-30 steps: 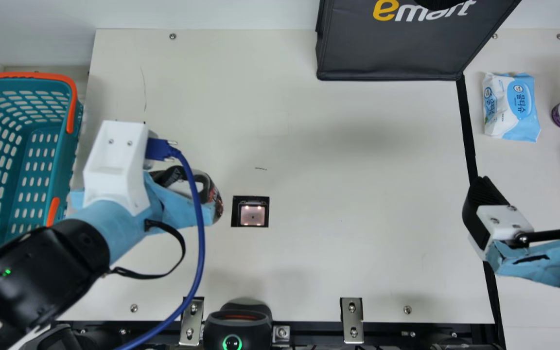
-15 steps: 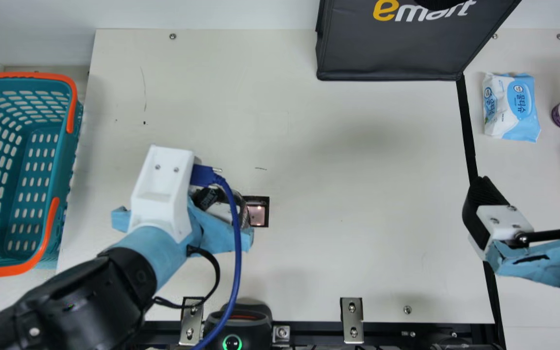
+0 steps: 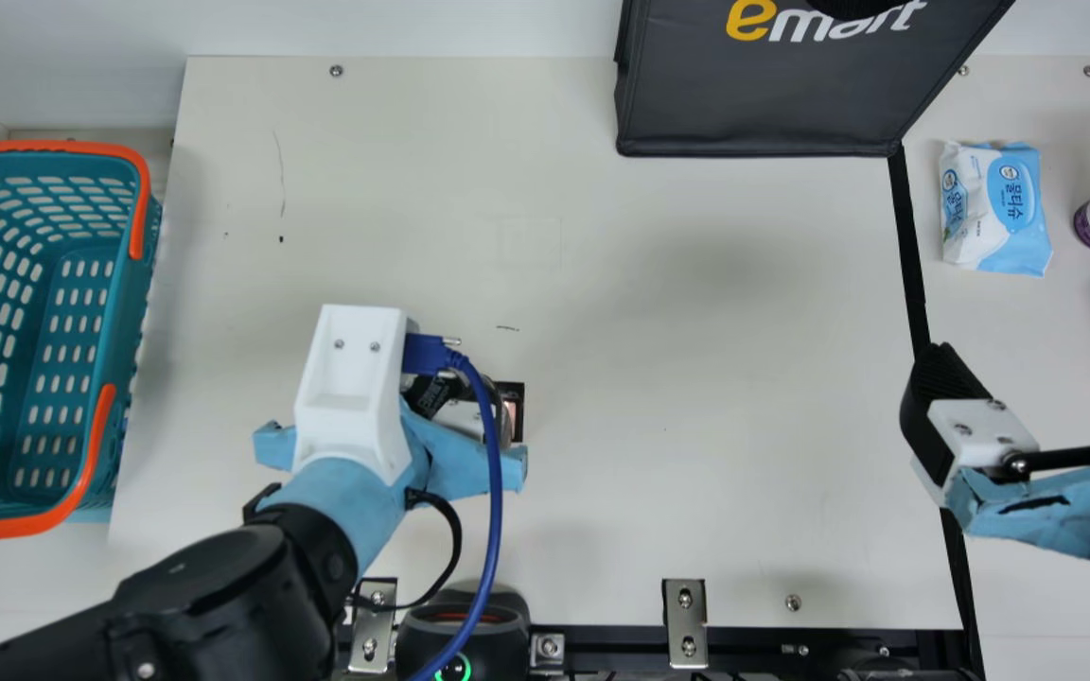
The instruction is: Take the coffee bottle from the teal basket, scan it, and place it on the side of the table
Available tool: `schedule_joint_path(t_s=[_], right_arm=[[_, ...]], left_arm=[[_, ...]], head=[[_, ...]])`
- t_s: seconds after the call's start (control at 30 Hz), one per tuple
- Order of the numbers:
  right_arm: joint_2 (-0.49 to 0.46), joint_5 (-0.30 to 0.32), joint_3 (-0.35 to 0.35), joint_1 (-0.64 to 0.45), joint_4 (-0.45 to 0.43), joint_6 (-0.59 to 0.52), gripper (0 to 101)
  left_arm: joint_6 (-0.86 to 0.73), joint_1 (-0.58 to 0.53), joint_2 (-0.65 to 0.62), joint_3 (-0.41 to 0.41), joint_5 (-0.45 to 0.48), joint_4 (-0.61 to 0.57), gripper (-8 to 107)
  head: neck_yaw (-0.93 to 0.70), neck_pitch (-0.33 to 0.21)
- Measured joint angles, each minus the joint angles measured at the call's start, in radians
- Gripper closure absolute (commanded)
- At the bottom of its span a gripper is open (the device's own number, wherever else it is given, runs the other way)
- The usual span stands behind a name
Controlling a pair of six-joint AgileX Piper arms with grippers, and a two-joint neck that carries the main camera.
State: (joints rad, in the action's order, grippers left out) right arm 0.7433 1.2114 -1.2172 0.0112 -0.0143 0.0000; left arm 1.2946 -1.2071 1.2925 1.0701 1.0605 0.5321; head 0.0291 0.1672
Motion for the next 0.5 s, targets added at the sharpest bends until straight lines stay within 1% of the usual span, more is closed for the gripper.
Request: schedule_joint_path(t_s=[0.3,0.5], right_arm=[[0.0,0.0,0.0,0.0,0.0,0.0,6],[0.0,0.0,0.0,0.0,0.0,0.0,6]], left_arm=[[0.076,-0.014,0.034,-0.034,-0.029,0.055,107],[0.098,-0.018,0.048,-0.053,-0.045,0.073,87]], head=[[0.0,0.0],[0.0,0.0]])
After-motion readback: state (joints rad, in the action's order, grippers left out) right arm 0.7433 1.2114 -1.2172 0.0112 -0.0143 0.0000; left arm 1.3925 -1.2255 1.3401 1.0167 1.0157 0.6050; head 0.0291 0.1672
